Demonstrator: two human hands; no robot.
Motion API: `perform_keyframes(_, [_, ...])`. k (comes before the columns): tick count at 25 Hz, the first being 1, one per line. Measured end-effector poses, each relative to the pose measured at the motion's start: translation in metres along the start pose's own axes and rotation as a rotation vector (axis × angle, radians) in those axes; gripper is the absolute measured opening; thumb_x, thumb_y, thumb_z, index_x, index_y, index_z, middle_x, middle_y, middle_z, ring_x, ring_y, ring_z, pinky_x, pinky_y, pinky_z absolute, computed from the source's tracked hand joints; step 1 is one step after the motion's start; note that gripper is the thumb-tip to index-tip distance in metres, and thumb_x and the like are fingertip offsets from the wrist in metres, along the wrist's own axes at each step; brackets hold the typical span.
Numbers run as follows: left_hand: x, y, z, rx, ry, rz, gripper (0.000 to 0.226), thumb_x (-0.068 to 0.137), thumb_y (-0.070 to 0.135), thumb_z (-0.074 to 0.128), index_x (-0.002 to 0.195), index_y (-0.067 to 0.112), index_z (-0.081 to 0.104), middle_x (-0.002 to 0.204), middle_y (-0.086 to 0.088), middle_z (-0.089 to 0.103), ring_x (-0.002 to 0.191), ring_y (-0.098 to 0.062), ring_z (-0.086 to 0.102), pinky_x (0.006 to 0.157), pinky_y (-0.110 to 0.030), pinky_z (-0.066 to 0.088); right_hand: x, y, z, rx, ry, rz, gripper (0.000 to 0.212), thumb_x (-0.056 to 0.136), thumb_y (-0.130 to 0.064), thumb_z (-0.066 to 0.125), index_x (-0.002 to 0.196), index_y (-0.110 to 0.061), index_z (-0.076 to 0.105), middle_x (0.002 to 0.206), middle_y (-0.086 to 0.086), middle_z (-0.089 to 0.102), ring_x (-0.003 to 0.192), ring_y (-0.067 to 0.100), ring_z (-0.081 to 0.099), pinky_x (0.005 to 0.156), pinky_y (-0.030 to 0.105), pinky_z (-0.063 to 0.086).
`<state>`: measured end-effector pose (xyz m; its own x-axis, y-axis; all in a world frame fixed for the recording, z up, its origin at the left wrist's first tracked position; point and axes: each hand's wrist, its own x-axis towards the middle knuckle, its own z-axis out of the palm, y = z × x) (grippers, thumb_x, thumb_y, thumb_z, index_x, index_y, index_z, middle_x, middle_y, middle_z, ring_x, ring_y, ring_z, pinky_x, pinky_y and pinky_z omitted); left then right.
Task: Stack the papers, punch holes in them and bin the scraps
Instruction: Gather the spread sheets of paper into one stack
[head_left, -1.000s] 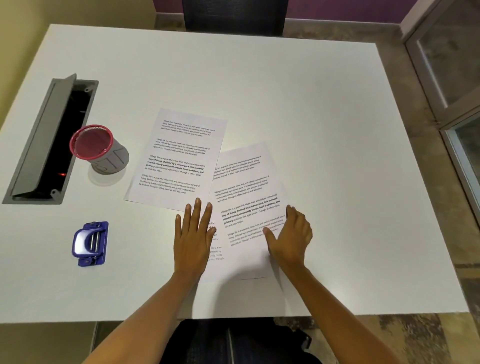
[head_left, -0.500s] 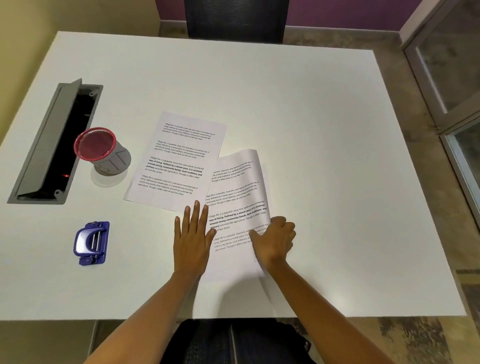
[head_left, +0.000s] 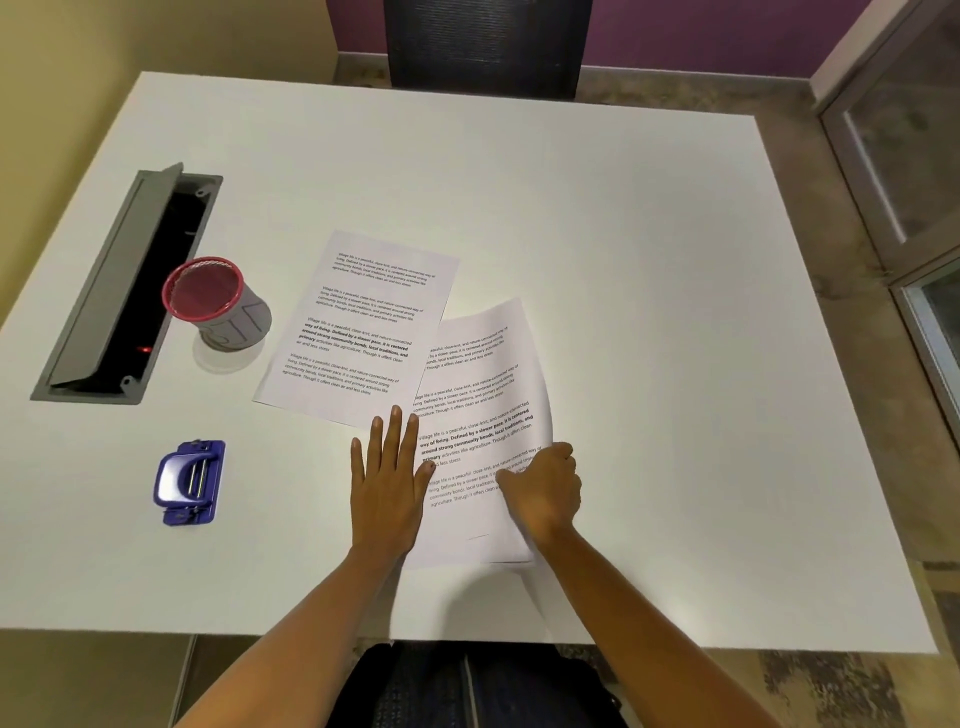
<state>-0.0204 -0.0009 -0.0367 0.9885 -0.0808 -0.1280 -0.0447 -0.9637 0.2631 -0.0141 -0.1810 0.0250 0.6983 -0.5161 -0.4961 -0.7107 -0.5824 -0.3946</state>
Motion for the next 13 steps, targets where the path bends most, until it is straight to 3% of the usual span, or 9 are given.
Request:
perform_keyframes(8, [0.001,0.004,0.003,0.005,-0.01,-0.039,0.063,0.1,0.049,0.012,0.156,0.022,0.008,0.165,0.0,0.0,0.153,-0.023,-0.004,0.124,-0.05,0.003,0.012,0.002,-0.013,0.302,-0.098,-0.003,0.071,0.068,-0.039,0.083,0.119,-0.01,0.044,0.118,0.01,0.054,0.107,0.029,0.058,0.091,0.044,0.053])
perform_keyframes(13, [0.002,0.009,0.0,0.012,-0.023,-0.054,0.065,0.099,0.051,0.007,0.156,0.021,0.009,0.165,-0.002,0.002,0.153,-0.025,-0.003,0.124,-0.051,0.003,0.025,0.002,-0.027,0.682,-0.298,0.087,0.06,0.074,-0.042,0.079,0.119,-0.011,0.055,0.114,0.008,0.068,0.101,0.029,0.067,0.093,0.049,0.055])
